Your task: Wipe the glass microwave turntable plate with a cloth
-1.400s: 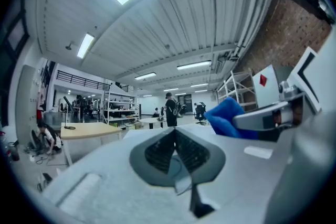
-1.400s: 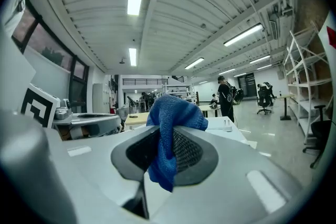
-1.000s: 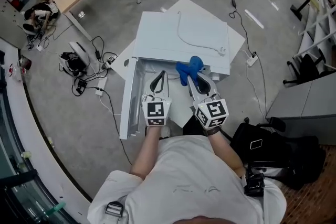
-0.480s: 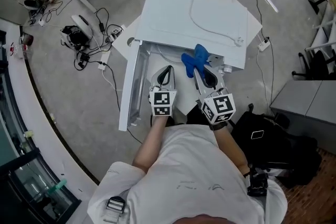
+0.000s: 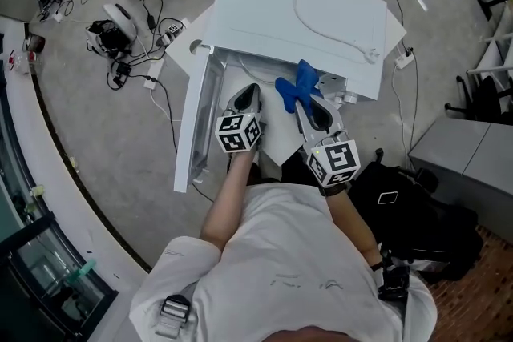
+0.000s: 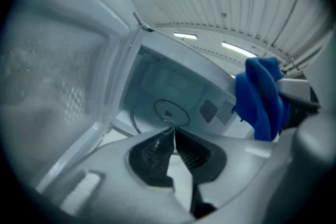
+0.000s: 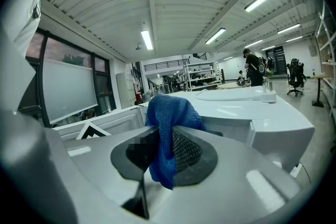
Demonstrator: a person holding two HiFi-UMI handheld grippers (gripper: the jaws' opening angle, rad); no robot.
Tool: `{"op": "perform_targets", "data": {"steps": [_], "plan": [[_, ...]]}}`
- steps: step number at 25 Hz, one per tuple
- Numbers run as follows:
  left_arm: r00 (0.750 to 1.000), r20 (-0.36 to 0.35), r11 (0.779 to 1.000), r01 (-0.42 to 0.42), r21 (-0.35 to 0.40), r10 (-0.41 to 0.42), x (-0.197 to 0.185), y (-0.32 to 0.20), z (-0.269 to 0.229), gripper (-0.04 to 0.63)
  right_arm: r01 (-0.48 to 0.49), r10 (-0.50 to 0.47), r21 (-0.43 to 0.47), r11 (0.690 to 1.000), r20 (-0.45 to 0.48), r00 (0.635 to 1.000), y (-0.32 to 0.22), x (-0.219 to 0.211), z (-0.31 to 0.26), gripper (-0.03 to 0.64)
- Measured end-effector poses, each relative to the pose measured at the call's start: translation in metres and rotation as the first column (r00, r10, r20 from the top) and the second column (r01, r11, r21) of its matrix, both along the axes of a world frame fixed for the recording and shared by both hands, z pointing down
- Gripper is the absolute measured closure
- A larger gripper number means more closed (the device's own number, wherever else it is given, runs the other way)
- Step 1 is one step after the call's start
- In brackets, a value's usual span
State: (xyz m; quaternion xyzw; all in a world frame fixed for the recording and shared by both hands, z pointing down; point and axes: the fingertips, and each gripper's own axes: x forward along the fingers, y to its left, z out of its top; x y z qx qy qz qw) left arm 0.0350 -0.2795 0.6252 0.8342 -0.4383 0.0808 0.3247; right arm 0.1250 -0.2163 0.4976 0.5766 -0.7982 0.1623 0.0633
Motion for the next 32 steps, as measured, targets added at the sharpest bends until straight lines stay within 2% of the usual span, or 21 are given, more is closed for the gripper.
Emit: {"op": "perform_targets", "data": {"steps": [1, 2, 3, 4, 7, 11, 17, 21, 24, 29, 31, 32], "plan": [[1.0, -0.024, 1.0, 0.012, -0.026, -0.013, -0.001, -0.003, 0.006, 0.56, 0.001, -0.001, -0.003, 1.0, -0.001, 1.0, 0.0, 0.0, 0.001, 0.546], [0.999, -0.048, 0.998, 0.022, -0.058, -0.024, -0.001, -0.004, 0.012, 0.488, 0.002, -0.002, -0.006, 1.0, -0.003, 1.0, 0.001, 0.0, 0.002, 0.546], [0.997, -0.071, 0.995, 0.03, -0.093, -0.037, -0.001, -0.005, 0.019, 0.446, 0.003, -0.003, -0.01, 1.0, -0.006, 1.0, 0.002, 0.001, 0.004, 0.546], [0.994, -0.093, 0.991, 0.041, -0.126, -0.053, -0.001, -0.005, 0.026, 0.43, 0.004, -0.004, -0.013, 1.0, -0.01, 1.0, 0.003, 0.002, 0.005, 0.546], [0.978, -0.184, 0.976, 0.063, -0.21, -0.103, 0.001, -0.006, 0.045, 0.408, 0.007, -0.008, -0.017, 1.0, -0.031, 0.999, 0.006, 0.005, 0.007, 0.546], [0.934, -0.306, 0.948, 0.086, -0.305, -0.183, 0.003, -0.012, 0.063, 0.37, 0.007, -0.008, -0.025, 1.0, -0.036, 0.999, 0.009, 0.007, 0.01, 0.546], [0.895, -0.378, 0.919, 0.079, -0.387, -0.236, 0.007, -0.028, 0.087, 0.344, -0.002, 0.001, -0.045, 0.999, -0.035, 0.999, 0.017, 0.009, 0.016, 0.546], [0.874, -0.41, 0.903, 0.068, -0.425, -0.259, 0.015, -0.039, 0.099, 0.349, -0.026, 0.024, -0.055, 0.998, -0.042, 0.999, 0.02, 0.018, 0.019, 0.546], [0.838, -0.46, 0.886, 0.059, -0.459, -0.294, 0.018, -0.047, 0.103, 0.354, -0.046, 0.043, -0.055, 0.997, -0.051, 0.998, 0.022, 0.023, 0.018, 0.546], [0.819, -0.488, 0.887, 0.053, -0.459, -0.302, 0.023, -0.053, 0.103, 0.469, -0.076, 0.072, -0.059, 0.995, -0.064, 0.995, 0.028, 0.035, 0.021, 0.546], [0.794, -0.524, 0.886, 0.04, -0.462, -0.309, 0.024, -0.053, 0.102, 0.484, -0.088, 0.084, -0.06, 0.994, -0.065, 0.994, 0.028, 0.039, 0.021, 0.546], [0.772, -0.551, 0.884, 0.031, -0.467, -0.318, 0.024, -0.053, 0.101, 0.498, -0.092, 0.088, -0.061, 0.994, -0.067, 0.994, 0.028, 0.04, 0.021, 0.546]]}}
